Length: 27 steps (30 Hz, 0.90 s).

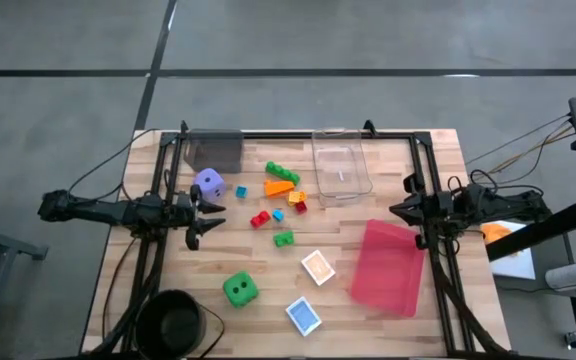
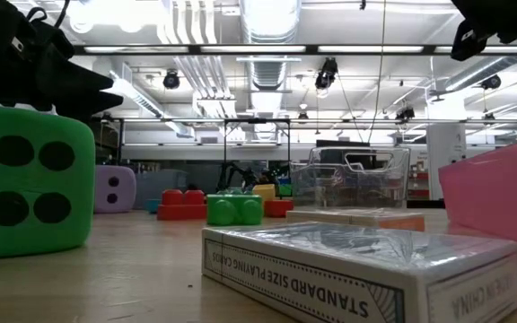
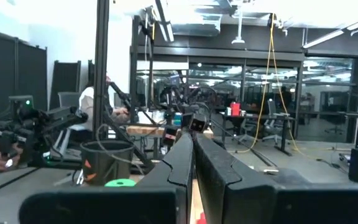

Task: Pick & Place Toys
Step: Put the orange deck of cards into the transparent bin

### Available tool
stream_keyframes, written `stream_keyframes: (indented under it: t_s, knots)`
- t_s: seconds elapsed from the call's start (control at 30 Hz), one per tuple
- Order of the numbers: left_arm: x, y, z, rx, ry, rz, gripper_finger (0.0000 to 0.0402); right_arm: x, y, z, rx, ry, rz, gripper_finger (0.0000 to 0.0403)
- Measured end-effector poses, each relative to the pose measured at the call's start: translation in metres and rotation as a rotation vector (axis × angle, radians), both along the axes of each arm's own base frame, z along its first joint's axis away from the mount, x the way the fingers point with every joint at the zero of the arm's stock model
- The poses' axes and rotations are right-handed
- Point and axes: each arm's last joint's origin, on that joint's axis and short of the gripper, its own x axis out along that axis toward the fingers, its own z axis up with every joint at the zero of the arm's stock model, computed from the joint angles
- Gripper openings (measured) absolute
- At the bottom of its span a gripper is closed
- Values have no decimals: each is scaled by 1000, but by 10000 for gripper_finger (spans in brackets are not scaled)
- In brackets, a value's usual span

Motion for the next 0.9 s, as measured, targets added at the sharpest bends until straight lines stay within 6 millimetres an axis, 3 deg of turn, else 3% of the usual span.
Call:
stream_keyframes:
  t_s: [0.6, 0.9]
  knots:
    - [0, 0, 0, 29, 6, 7, 182, 28, 2, -21, -31, 246, -107, 18]
    - [0, 1, 0, 32, 6, 23, 182, 38, 3, -20, -9, 293, -114, 18]
